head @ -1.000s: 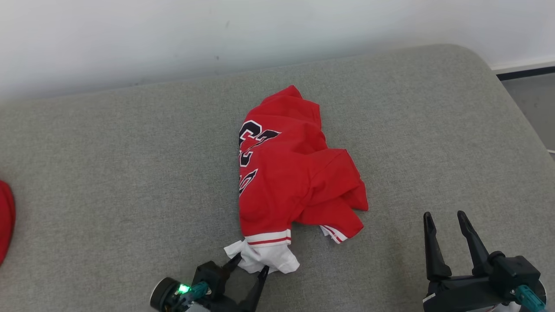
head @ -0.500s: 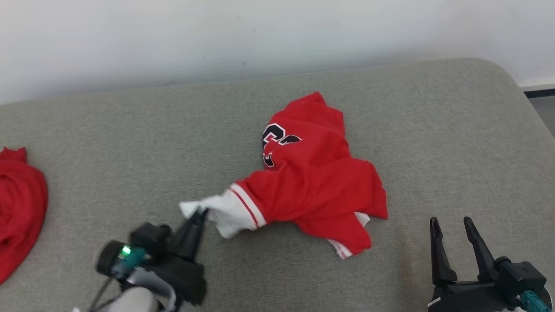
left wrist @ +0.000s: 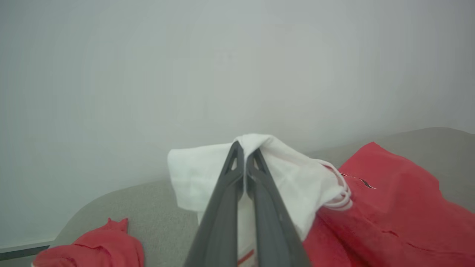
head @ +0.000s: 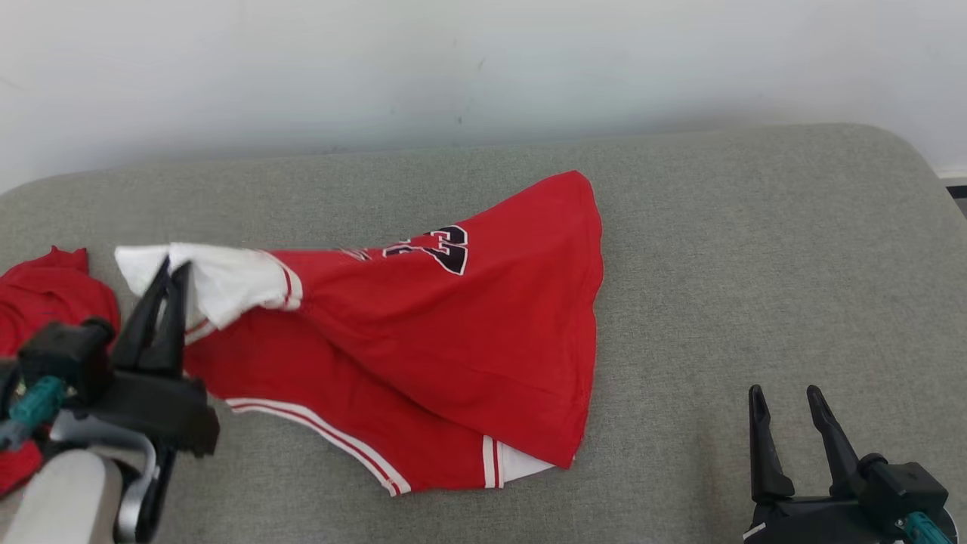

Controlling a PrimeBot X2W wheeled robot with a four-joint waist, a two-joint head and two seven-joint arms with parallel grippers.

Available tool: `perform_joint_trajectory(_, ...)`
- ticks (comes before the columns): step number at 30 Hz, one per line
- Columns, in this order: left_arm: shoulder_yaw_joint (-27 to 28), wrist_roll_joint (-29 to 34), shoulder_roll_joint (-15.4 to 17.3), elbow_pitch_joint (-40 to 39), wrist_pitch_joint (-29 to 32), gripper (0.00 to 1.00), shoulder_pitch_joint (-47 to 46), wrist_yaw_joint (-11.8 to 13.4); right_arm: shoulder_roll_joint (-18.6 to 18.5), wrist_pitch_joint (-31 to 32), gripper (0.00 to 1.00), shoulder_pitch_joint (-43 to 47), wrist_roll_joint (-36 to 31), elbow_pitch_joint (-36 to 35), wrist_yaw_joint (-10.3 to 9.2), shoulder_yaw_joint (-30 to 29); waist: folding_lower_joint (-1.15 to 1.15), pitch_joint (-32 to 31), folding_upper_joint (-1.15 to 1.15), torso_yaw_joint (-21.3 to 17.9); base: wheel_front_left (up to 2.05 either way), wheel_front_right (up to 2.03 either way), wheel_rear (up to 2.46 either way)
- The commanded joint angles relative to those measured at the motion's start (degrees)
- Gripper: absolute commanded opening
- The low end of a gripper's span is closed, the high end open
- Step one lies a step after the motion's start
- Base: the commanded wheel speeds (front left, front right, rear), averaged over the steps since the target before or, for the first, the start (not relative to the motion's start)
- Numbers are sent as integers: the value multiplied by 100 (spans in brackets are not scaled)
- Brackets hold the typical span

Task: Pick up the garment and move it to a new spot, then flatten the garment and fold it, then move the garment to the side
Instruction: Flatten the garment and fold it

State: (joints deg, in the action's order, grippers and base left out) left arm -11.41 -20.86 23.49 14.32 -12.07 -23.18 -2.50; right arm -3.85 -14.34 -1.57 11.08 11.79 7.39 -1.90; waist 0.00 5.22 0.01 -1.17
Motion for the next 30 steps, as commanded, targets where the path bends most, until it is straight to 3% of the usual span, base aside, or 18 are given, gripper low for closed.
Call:
perform_joint_trajectory(1,-21,-66,-27,-52,53,0,250,27,21,-35,100,39,41,9,20,-1,0,12,-1,-6,0,0,0)
perform_joint_trajectory(10,-338,-356,-591,2,24,0,1483,151,18,-64,100,6,46,107,20,-48,0,-5,-1,77,0,0,0)
perform_joint_trajectory(17,-653,-483,-932,567,-79,0,1885,-4,-25,-64,100,46,-7,139,20,-57,0,-160,-1,284,0,0,0)
perform_joint_trajectory(18,-695,-479,-976,616,-87,10,1878,-36,-34,-60,100,57,-1,141,20,-61,0,-191,-1,320,0,0,0)
perform_joint_trajectory(19,-714,-498,-1016,655,-117,50,1881,-53,-48,-55,100,61,4,145,20,-58,0,-216,-1,345,0,0,0)
perform_joint_trajectory(20,-692,-557,-1058,655,-137,100,1873,-71,-60,-50,100,66,9,144,20,-63,0,-243,-1,377,0,0,0)
perform_joint_trajectory(30,-77,-357,-1148,-249,-312,100,1822,43,-114,14,100,176,53,92,20,-29,0,-368,-1,618,0,0,0)
